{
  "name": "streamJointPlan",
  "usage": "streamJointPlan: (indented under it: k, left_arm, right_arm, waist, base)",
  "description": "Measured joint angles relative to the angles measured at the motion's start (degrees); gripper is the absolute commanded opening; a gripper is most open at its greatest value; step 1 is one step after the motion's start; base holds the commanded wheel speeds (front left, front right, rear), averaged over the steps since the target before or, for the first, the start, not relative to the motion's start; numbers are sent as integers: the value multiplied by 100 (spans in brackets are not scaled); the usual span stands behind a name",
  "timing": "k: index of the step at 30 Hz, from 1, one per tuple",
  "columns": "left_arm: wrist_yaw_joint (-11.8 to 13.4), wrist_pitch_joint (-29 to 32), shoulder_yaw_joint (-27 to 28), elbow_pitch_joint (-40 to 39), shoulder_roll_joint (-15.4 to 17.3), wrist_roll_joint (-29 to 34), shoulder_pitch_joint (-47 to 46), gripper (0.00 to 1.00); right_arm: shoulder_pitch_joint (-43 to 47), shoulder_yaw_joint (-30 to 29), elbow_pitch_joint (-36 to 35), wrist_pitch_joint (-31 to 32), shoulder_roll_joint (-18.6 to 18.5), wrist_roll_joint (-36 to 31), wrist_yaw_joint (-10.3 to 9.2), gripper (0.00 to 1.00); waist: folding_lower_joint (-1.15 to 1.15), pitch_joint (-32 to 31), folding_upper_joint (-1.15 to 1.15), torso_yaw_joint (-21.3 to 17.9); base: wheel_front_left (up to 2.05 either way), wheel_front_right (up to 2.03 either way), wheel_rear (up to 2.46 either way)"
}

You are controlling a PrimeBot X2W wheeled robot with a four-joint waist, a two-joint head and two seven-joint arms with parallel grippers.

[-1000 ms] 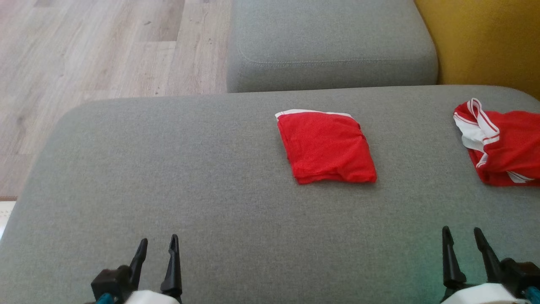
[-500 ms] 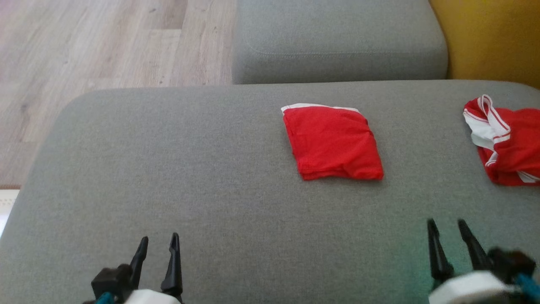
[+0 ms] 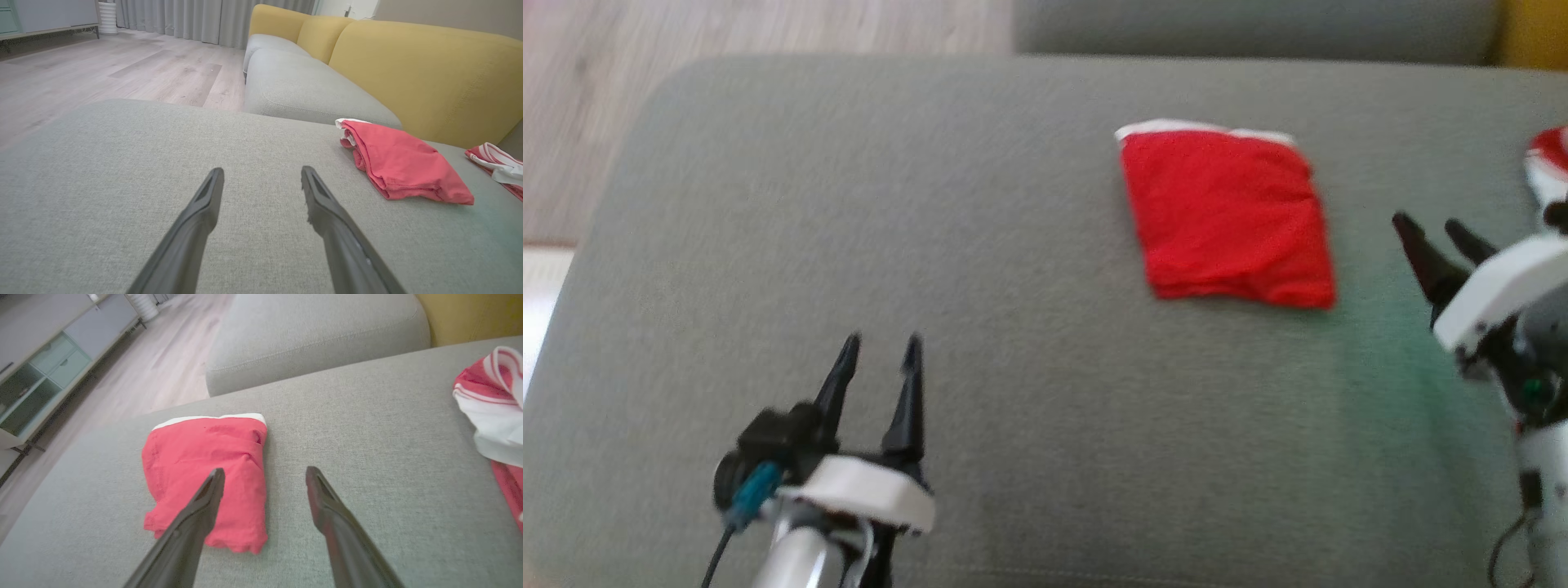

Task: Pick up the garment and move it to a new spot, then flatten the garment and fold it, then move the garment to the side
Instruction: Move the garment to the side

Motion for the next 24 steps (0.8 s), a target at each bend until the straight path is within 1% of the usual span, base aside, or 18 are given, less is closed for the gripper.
streamJointPlan:
  k: [1,4,9,14,15,16,17,21,24]
  left_arm:
    - [53,0,-145,-27,-2,-48,-205,100]
    - [156,-1,-375,-99,-8,-165,-375,100]
    - [345,0,-699,-122,-12,-313,-455,100]
    - [430,0,-854,-140,-18,-326,-467,100]
    - [454,0,-855,-147,-18,-326,-470,100]
    - [488,0,-850,-148,-18,-326,-480,100]
    - [506,0,-845,-149,-18,-326,-489,100]
    - [549,-1,-818,-207,-18,-325,-588,100]
    - [545,-1,-740,-210,-21,-323,-597,100]
  right_arm:
    - [-338,-60,275,232,-15,31,0,100]
    - [-737,-75,712,421,-111,41,0,100]
    - [-1205,-107,1437,464,-237,-78,1,100]
    - [-1464,-146,2015,464,-264,16,0,100]
    - [-1479,-151,2063,448,-248,74,0,95]
    - [-1496,-193,2085,343,-222,136,0,28]
    - [-1558,-258,2148,205,-172,187,1,0]
    - [-1766,-88,2126,11,-122,343,0,0]
    - [-1812,182,1935,-43,-245,389,0,0]
  waist:
    - [0,188,0,119]
    - [0,439,0,343]
    - [0,792,0,722]
    - [0,1036,0,1006]
    - [0,1074,0,1028]
    - [0,1104,0,1032]
    - [0,1122,0,1010]
    - [-1,1136,0,784]
    - [-1,1110,0,516]
  base:
    - [0,0,0]
    - [0,0,0]
    - [0,0,0]
    - [0,0,0]
    - [0,0,0]
    - [0,0,0]
    - [0,0,0]
    - [0,0,0]
    - [0,0,0]
